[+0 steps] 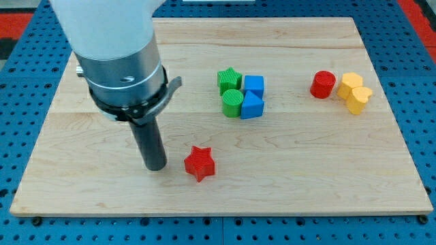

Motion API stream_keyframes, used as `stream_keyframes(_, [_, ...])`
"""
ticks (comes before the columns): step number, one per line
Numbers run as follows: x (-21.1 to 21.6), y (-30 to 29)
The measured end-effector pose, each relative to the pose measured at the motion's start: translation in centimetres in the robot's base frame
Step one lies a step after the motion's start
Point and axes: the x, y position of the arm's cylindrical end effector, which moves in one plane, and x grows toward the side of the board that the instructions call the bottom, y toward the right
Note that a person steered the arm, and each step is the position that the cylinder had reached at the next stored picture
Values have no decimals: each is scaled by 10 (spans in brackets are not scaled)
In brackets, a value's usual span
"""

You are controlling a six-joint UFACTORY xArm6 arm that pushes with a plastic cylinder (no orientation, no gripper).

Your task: Slide the red star near to the red circle

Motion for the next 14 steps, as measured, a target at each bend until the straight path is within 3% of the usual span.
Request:
stream_keyframes(2, [-8,99])
stream_keyframes(3, [-8,115])
stream_keyframes(5, [10,82])
stream_keyframes(7, [25,118])
stream_keyframes(10, [-21,217])
stream_keyframes(12, [-2,232])
stream_keyframes(14, [-60,276])
